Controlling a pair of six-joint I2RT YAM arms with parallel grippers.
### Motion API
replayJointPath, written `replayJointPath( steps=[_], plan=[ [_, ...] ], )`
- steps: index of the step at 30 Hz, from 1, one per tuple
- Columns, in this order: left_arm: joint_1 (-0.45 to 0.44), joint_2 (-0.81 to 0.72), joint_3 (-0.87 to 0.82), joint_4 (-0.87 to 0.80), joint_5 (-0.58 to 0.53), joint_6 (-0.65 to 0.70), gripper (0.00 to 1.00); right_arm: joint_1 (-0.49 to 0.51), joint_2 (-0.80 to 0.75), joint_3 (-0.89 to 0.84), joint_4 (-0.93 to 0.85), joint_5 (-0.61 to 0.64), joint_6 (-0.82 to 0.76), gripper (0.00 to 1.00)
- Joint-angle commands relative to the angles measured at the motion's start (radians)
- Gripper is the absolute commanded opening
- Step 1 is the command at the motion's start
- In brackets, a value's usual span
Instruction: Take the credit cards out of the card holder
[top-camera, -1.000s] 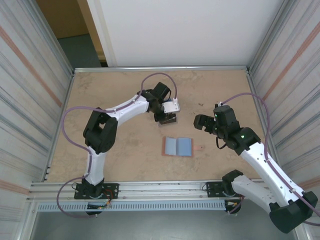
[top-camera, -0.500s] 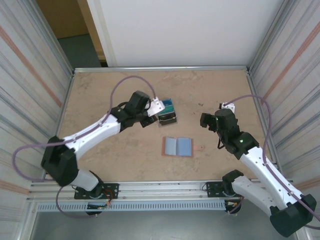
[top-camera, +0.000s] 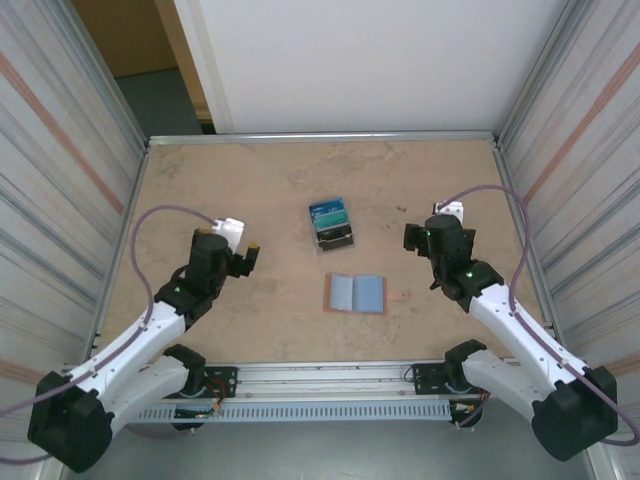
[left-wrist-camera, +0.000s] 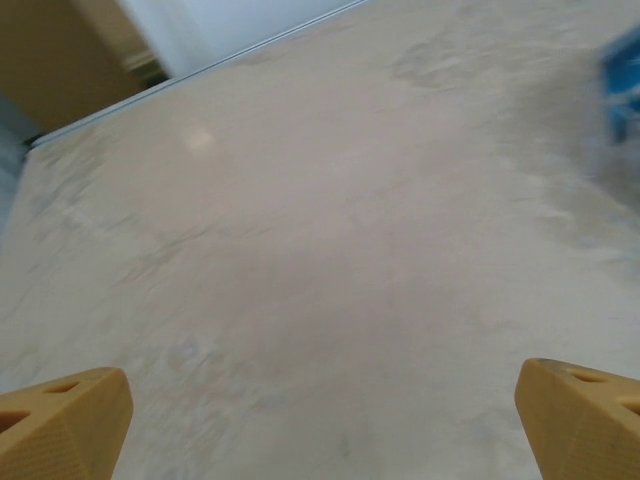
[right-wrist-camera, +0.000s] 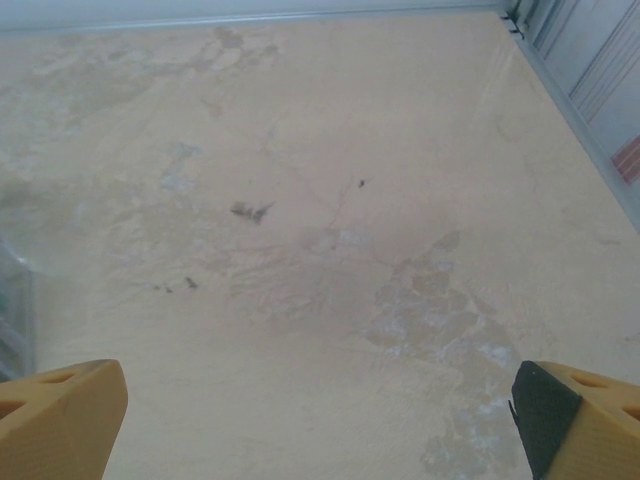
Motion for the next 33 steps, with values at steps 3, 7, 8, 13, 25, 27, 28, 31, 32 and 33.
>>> replayJointPath(
  steps=[3,7,8,13,25,27,28,31,32,33],
  plan=[
    [0.111,-0.063,-0.1,0.145,-0.078,-0.034,0.99,-0.056,0.014,-0.039,0.139,0.0,-0.074,0.99],
    [0.197,-0.066,-0.164,0.253,-0.041,-0.032,0.99,-0.108,0.009,-0.058,0.186,-0.036,-0.079,0.99],
    [0.223,-0.062,-0.174,0.281,-0.016,-0.032,0.99,-0.119,0.006,-0.064,0.202,-0.048,-0.081,0.99],
    [0.285,-0.007,-0.218,0.466,0.072,0.003,0.99,-0.146,-0.007,-0.105,0.276,-0.068,-0.106,0.99],
    [0.286,0.316,-0.233,0.83,0.187,0.057,0.99,-0.223,-0.079,-0.217,0.422,-0.136,-0.089,0.99],
    [0.287,0.379,-0.221,0.878,0.195,0.068,0.99,-0.24,-0.09,-0.232,0.436,-0.151,-0.084,0.99],
    [0.287,0.413,-0.216,0.904,0.201,0.072,0.99,-0.249,-0.094,-0.238,0.442,-0.157,-0.079,0.99],
    [0.287,0.501,-0.204,0.985,0.22,0.085,0.99,-0.265,-0.111,-0.256,0.463,-0.169,-0.065,0.99],
    [0.288,0.528,-0.2,1.002,0.212,0.084,0.99,-0.269,-0.115,-0.264,0.473,-0.17,-0.062,0.99],
    [0.29,0.549,-0.197,1.014,0.21,0.08,0.99,-0.272,-0.118,-0.272,0.482,-0.172,-0.06,0.99]
  ],
)
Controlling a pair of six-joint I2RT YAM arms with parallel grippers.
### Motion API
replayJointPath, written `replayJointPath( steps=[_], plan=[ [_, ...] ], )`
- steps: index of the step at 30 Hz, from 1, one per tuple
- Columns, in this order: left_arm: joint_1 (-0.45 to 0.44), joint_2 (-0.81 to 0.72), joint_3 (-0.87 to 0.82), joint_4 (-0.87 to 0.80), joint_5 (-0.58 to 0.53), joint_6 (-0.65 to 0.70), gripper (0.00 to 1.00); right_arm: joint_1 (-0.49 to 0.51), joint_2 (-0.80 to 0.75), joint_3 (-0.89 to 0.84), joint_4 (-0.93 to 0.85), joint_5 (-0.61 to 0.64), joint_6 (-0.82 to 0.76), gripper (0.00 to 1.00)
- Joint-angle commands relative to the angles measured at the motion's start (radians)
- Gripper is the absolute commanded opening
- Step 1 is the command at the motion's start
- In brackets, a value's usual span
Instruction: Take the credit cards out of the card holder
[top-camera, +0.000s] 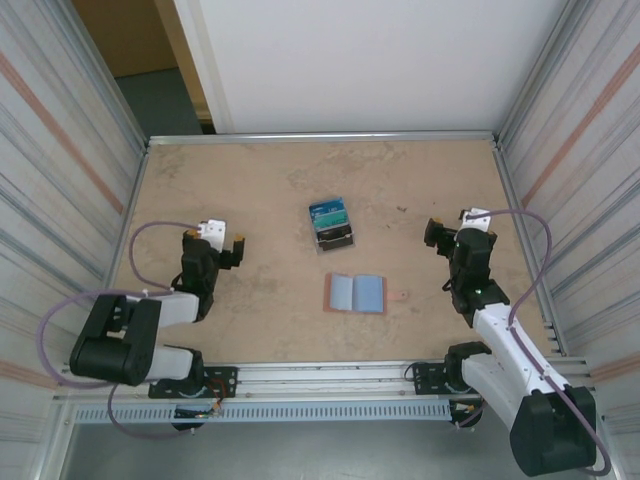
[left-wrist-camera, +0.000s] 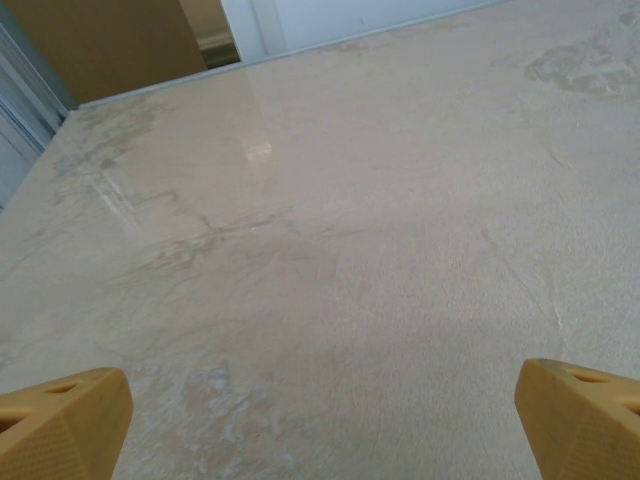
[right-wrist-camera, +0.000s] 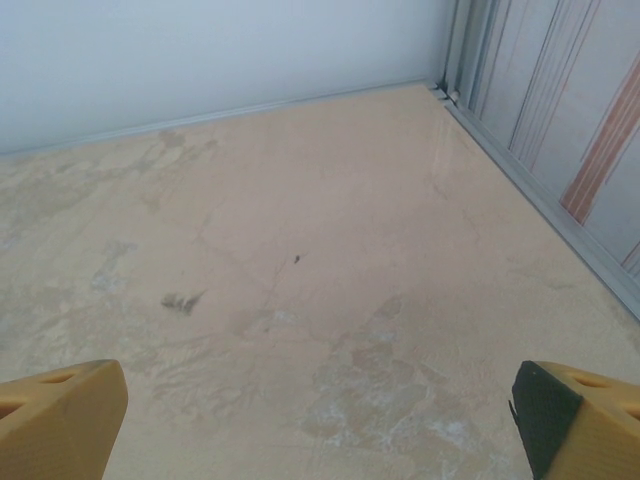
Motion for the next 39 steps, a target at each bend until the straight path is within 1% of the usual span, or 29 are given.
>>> replayJointPath(
  steps=[1,3,4,6,7,8,9,10,11,12,13,18,23,24,27,32,34,36,39],
  plan=[
    [0.018,0.067,0.02,0.163,0.025,0.022,0.99,-0.014,-0.025,-0.035,0.075,-0.019,0.029,0.99],
    [0.043,0.068,0.015,0.165,0.043,-0.008,0.99,-0.022,-0.025,-0.057,0.107,-0.028,0.032,0.99],
    [0.071,0.076,0.014,0.165,0.08,-0.03,0.99,-0.027,-0.022,-0.065,0.126,-0.035,0.036,0.99],
    [0.101,0.144,0.033,0.197,0.105,-0.052,0.99,-0.039,-0.011,-0.083,0.165,-0.045,0.037,0.99],
    [0.107,0.159,0.069,0.161,0.105,-0.052,0.99,-0.047,0.0,-0.089,0.186,-0.049,0.037,0.99],
    [0.115,0.138,0.128,0.004,0.121,-0.068,0.99,-0.053,0.009,-0.095,0.204,-0.053,0.037,0.99],
    [0.159,0.14,0.17,-0.08,0.221,-0.087,0.99,-0.062,0.022,-0.102,0.226,-0.057,0.034,0.99],
    [0.2,0.151,0.16,-0.026,0.294,-0.106,0.99,-0.071,0.034,-0.11,0.253,-0.059,0.033,0.99],
    [0.204,0.142,0.151,-0.029,0.306,-0.111,0.99,-0.08,0.044,-0.118,0.276,-0.065,0.033,0.99],
    [0.2,0.135,0.157,-0.057,0.298,-0.107,0.99,-0.091,0.058,-0.126,0.306,-0.069,0.032,0.99],
    [0.193,0.145,0.155,-0.035,0.287,-0.104,0.99,-0.1,0.071,-0.133,0.334,-0.073,0.033,0.99],
    [0.18,0.138,0.16,-0.059,0.262,-0.095,0.99,-0.148,0.168,-0.149,0.456,-0.11,0.034,0.99],
    [0.176,0.139,0.16,-0.055,0.254,-0.093,0.99,-0.162,0.301,-0.146,0.575,-0.135,0.022,0.99],
    [0.177,0.138,0.16,-0.056,0.254,-0.094,0.99,-0.163,0.304,-0.135,0.556,-0.146,0.019,0.99],
    [0.177,0.139,0.16,-0.056,0.255,-0.093,0.99,-0.168,0.336,-0.134,0.62,-0.169,0.011,0.99],
    [0.177,0.139,0.16,-0.055,0.253,-0.093,0.99,-0.179,0.343,-0.112,0.59,-0.234,0.033,0.99],
    [0.177,0.139,0.16,-0.056,0.253,-0.092,0.99,-0.179,0.328,-0.109,0.548,-0.268,0.046,0.99],
    [0.176,0.139,0.16,-0.055,0.252,-0.092,0.99,-0.179,0.307,-0.115,0.515,-0.274,0.052,0.99],
    [0.176,0.14,0.16,-0.055,0.253,-0.093,0.99,-0.179,0.291,-0.16,0.54,-0.275,0.037,0.99]
  ],
)
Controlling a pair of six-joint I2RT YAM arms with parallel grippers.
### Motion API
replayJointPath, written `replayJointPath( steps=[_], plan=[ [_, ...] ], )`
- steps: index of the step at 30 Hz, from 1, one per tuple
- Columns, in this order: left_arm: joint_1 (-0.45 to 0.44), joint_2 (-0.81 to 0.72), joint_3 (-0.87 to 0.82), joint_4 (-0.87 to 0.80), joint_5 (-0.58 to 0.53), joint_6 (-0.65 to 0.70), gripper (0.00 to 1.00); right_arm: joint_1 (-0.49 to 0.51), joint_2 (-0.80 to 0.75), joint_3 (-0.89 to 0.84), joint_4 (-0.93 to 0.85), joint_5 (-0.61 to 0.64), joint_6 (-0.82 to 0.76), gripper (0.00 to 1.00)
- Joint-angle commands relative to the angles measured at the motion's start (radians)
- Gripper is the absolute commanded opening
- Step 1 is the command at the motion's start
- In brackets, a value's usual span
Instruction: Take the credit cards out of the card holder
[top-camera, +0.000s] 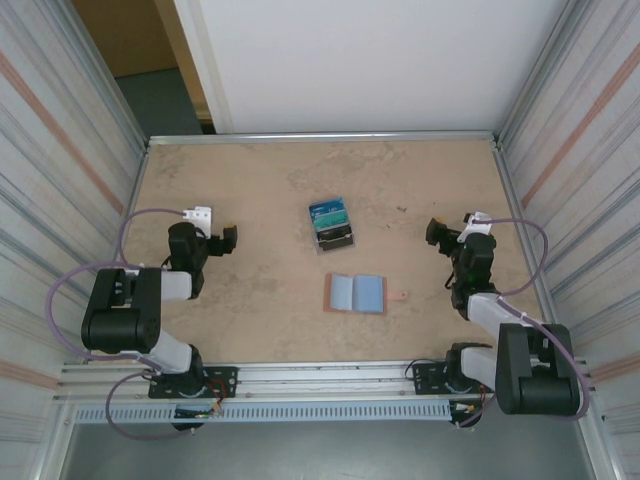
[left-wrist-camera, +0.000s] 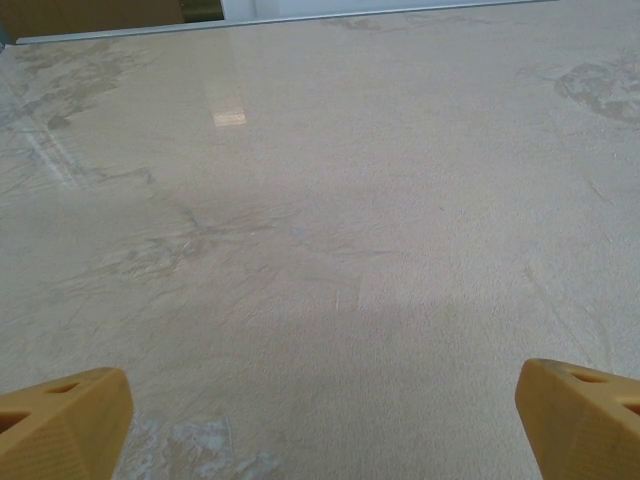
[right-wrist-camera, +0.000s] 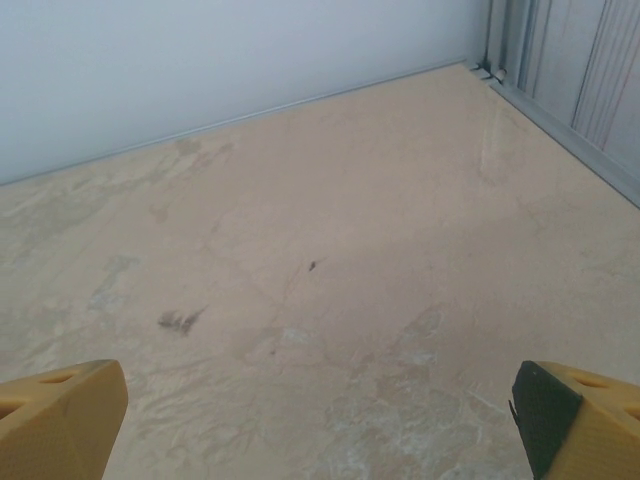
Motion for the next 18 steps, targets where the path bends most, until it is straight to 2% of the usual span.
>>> replayJointPath(
  steps=[1,4,7,13,18],
  plan=[
    [-0.007,-0.009,0.01,0.008,0.008,-0.007,0.99,-0.005,-0.024,-0.041,0.033,-0.022,0.005,0.99],
    [-0.006,-0.009,0.01,0.009,0.008,-0.008,0.99,-0.006,0.015,-0.08,0.122,-0.017,0.004,0.99],
    [-0.006,-0.008,0.01,0.009,0.008,-0.008,0.99,-0.007,0.057,-0.06,0.113,-0.056,-0.013,0.99],
    [-0.006,-0.009,0.01,0.009,0.007,-0.008,0.99,-0.01,0.108,-0.011,0.097,-0.264,-0.073,0.99],
    [-0.006,-0.009,0.011,0.009,0.007,-0.007,0.99,-0.007,0.118,-0.002,0.095,-0.273,-0.077,0.99]
  ],
)
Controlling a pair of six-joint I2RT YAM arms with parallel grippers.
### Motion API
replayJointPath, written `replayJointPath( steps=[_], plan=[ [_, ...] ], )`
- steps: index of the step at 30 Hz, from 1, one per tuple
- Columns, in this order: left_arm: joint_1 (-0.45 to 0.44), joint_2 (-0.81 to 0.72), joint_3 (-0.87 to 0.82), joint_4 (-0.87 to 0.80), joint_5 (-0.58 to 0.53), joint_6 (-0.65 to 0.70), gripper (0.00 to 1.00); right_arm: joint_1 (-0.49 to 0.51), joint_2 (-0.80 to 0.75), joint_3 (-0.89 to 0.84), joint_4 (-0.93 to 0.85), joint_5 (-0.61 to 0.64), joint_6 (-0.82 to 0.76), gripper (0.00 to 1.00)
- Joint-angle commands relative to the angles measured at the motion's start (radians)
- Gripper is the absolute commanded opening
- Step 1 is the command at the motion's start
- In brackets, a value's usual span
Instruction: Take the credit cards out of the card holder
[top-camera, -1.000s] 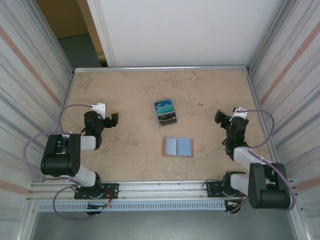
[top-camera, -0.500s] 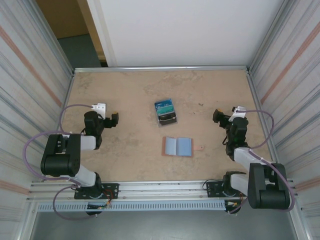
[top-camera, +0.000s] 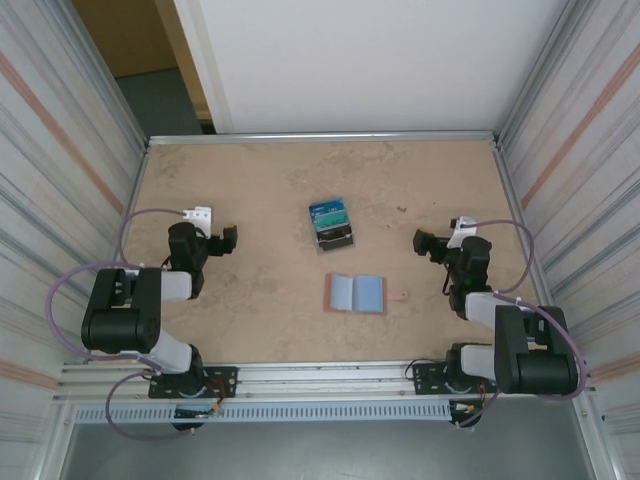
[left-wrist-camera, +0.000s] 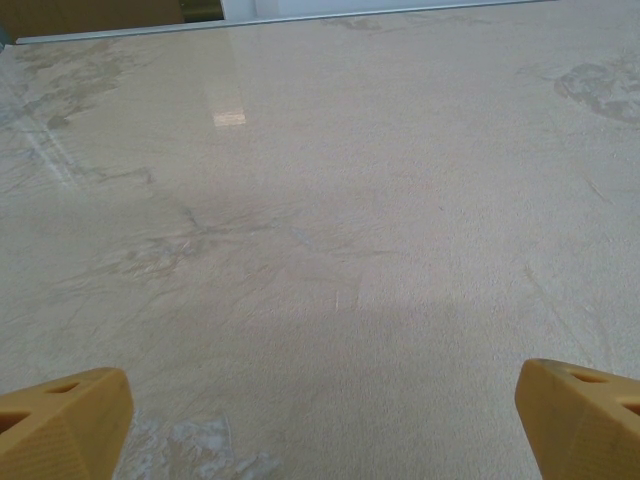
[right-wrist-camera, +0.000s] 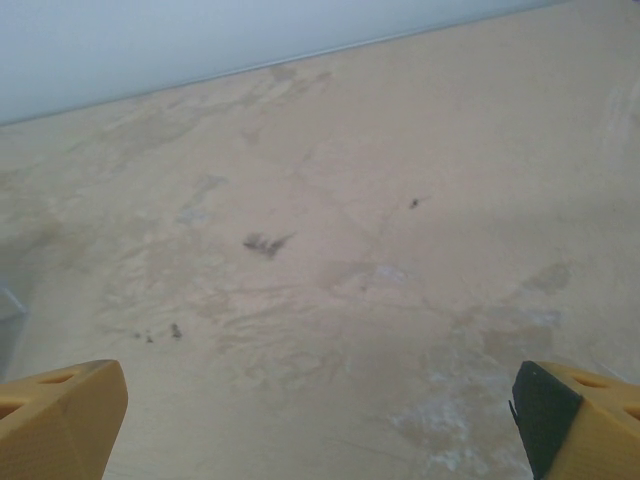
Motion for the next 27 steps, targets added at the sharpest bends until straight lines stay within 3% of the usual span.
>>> replayJointPath(
  steps=[1,10,14,18,21,24,27],
  plan=[
    [-0.006,-0.009,0.01,0.008,0.007,-0.007,0.99,-0.005,0.01,0.032,0.003,-0.042,-0.031,0.99],
    [-0.006,-0.008,0.01,0.008,0.007,-0.008,0.99,-0.045,0.08,0.137,-0.114,-0.116,-0.015,0.99],
    [-0.006,-0.009,0.01,0.008,0.007,-0.007,0.99,-0.051,0.007,0.12,-0.163,-0.068,-0.132,0.99],
    [-0.006,-0.008,0.01,0.009,0.007,-0.007,0.99,-0.133,0.008,0.099,-0.076,-0.122,-0.079,0.99],
    [-0.006,-0.008,0.011,0.009,0.005,-0.008,0.99,-0.152,0.105,0.109,-0.01,-0.169,-0.058,0.99],
    [-0.008,-0.009,0.01,0.008,0.006,-0.007,0.99,-0.152,0.233,0.078,0.186,-0.183,-0.045,0.98],
    [-0.009,-0.009,0.01,0.008,0.004,-0.006,0.99,-0.136,0.215,0.101,0.111,-0.159,-0.063,0.99]
  ],
)
